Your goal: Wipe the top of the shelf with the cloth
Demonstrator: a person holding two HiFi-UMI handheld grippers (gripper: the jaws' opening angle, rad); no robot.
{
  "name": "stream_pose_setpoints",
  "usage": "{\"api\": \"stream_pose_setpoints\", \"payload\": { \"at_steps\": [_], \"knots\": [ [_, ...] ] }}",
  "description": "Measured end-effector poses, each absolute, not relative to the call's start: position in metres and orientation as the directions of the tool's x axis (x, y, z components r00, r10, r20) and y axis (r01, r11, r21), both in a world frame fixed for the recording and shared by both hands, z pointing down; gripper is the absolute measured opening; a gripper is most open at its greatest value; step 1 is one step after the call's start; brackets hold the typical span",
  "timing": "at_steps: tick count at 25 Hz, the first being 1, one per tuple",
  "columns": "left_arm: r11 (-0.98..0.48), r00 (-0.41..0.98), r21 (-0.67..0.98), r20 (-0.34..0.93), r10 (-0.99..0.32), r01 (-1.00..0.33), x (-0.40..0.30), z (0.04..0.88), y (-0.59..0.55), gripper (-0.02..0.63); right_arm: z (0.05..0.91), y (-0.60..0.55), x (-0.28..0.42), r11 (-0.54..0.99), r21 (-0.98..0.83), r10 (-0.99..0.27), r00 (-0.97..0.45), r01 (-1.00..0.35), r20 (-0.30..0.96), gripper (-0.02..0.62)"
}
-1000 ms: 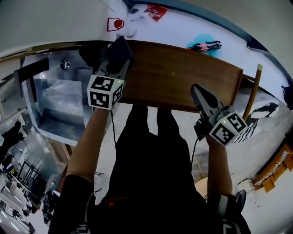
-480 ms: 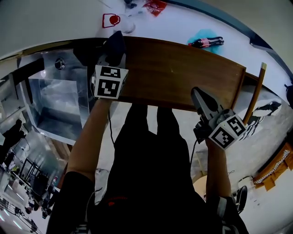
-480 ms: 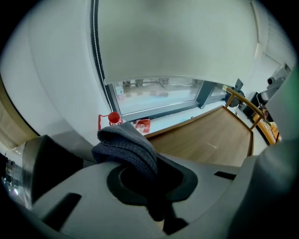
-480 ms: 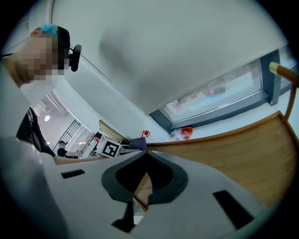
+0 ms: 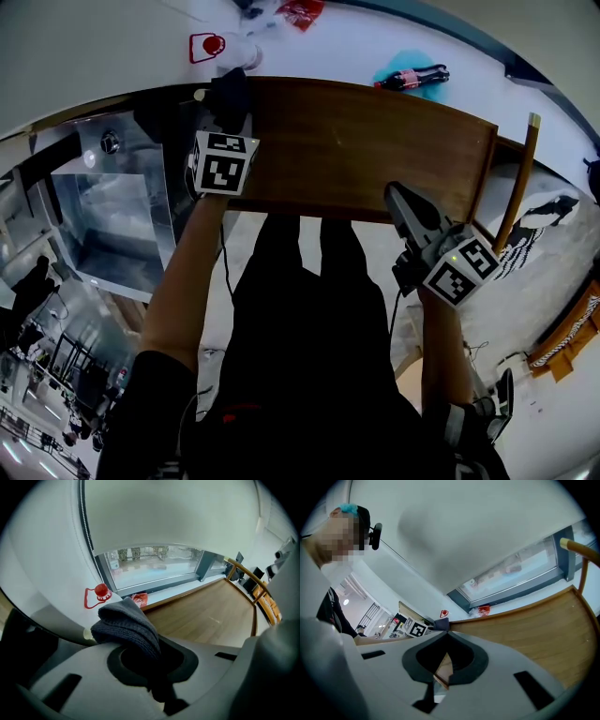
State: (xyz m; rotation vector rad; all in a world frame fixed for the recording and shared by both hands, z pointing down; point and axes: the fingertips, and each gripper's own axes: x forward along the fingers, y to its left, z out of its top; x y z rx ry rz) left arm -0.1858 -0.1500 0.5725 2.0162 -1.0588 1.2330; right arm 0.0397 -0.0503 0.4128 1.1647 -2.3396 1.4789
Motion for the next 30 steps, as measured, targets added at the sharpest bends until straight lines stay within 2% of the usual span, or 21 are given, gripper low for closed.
{"api": "stream_pose_setpoints", "payload": {
  "at_steps": [18, 30],
  "knots": [
    [-0.627, 0.338, 0.100, 0.901, -0.273, -0.773, -0.118, 0.582, -0.137, 0.049, 0.418, -0.042, 0.072, 0.182, -0.717, -0.568, -0.667, -0.673, 0.482, 0.005],
    [-0.712, 0.363, 0.098, 0.903, -0.231, -0.695, -0.045, 0.585, -0.128, 0.049, 0.420, -0.029, 0.119, 0.140, -0.717, -0.609, -0.630, -0.682, 0.481, 0.005]
  ]
}}
